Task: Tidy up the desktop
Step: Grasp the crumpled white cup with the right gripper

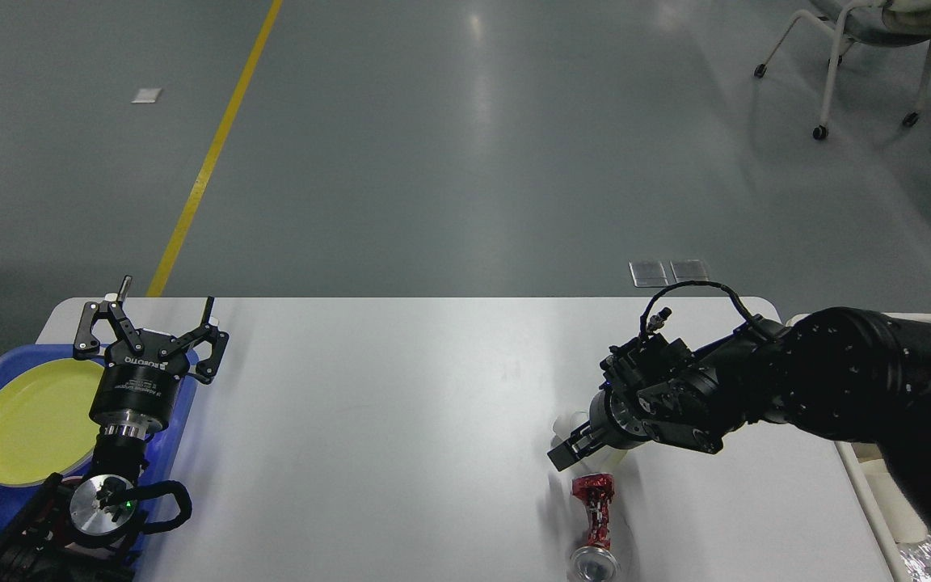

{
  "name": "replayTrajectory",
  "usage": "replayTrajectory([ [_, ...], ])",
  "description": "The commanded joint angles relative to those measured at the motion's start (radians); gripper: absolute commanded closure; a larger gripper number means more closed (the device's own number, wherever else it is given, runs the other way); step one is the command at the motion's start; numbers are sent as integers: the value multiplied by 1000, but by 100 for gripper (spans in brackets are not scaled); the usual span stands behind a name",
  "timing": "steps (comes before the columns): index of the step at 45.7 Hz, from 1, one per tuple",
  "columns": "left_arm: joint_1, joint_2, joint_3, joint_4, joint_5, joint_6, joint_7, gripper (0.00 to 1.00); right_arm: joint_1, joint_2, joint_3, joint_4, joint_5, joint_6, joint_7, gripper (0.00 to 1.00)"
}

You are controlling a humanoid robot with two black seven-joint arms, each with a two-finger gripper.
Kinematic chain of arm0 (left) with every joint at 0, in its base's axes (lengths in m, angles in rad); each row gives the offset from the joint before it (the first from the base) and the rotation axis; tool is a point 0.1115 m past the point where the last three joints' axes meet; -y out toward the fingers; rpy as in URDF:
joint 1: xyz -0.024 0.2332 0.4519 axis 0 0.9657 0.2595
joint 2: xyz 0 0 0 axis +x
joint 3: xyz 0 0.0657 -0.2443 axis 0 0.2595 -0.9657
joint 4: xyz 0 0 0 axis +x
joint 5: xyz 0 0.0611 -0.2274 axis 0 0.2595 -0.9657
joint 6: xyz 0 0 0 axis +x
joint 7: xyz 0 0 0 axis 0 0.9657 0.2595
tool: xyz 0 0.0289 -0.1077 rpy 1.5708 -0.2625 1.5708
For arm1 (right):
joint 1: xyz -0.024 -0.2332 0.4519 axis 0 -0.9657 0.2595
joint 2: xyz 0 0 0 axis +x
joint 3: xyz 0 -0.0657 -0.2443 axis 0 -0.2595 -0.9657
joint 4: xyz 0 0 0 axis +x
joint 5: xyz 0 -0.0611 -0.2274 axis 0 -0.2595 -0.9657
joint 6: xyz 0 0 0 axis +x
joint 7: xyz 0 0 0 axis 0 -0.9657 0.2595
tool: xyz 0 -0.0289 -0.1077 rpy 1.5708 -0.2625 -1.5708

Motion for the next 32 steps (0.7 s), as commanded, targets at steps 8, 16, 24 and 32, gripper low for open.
replayTrajectory([
  [8, -1, 0, 0, 0, 0, -1, 0, 4, -20, -2, 1, -21, 1, -1, 0, 5],
  [16, -1, 0, 0, 0, 0, 1, 0, 4, -26, -2, -1, -21, -1, -3, 0, 21],
  [24, 1, 0, 0, 0, 0, 1, 0, 4, -27, -3, -4, -24, 1, -3, -3, 51],
  [32, -1, 0, 0, 0, 0, 1, 0, 4, -29, -8, 1, -24, 39, -3, -95, 100],
])
